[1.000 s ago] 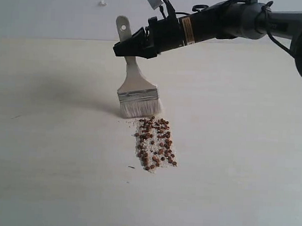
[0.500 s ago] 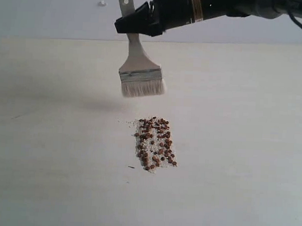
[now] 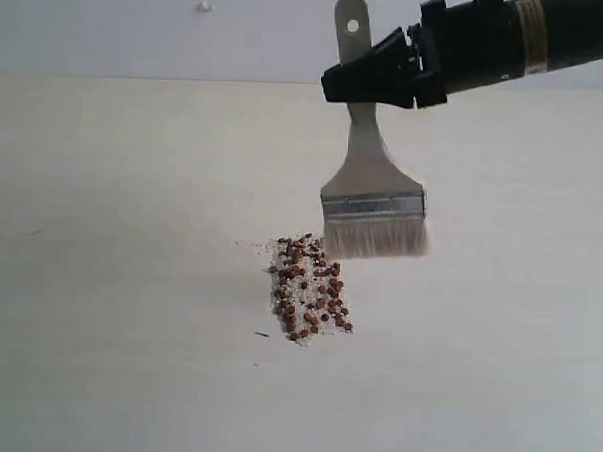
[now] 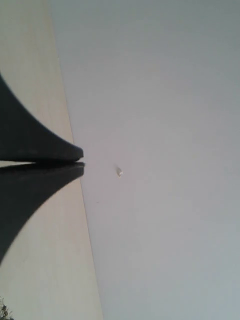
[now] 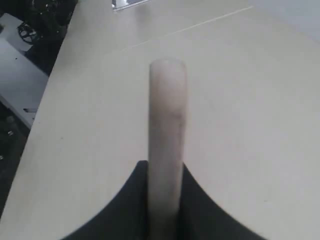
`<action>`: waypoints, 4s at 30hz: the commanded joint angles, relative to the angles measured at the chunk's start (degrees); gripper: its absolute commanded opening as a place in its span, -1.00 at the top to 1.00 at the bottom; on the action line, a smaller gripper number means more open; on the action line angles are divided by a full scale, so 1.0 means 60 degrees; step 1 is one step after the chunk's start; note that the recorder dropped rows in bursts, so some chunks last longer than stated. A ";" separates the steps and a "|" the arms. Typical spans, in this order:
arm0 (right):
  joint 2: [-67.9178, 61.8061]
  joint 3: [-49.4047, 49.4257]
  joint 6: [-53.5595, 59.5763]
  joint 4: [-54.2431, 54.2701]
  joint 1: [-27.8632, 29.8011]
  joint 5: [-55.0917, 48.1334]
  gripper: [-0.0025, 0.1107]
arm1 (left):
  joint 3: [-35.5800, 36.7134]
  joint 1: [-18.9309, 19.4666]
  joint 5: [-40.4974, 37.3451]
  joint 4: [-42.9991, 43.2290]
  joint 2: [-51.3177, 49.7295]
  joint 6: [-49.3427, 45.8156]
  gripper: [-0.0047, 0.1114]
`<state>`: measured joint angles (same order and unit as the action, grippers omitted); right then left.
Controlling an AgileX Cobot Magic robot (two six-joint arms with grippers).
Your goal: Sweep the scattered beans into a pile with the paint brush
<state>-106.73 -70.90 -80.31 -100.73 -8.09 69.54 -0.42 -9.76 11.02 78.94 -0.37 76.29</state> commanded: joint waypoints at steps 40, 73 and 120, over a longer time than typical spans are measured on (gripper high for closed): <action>0.1996 0.3967 0.0043 0.0130 0.0019 0.0070 0.96 | -0.0016 0.0013 0.0065 0.0009 0.0062 -0.0024 0.92; 0.1996 0.3967 0.0043 0.0130 0.0019 0.0070 0.96 | -0.0016 0.0013 0.0065 0.0009 0.0062 -0.0024 0.92; 0.1996 0.3967 0.0043 0.0130 0.0019 0.0070 0.96 | -0.0016 0.0013 0.0065 0.0009 0.0062 -0.0024 0.92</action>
<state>-95.38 -47.46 -80.08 -100.83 -8.09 69.74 -0.42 -9.76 11.12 78.94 -0.37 76.29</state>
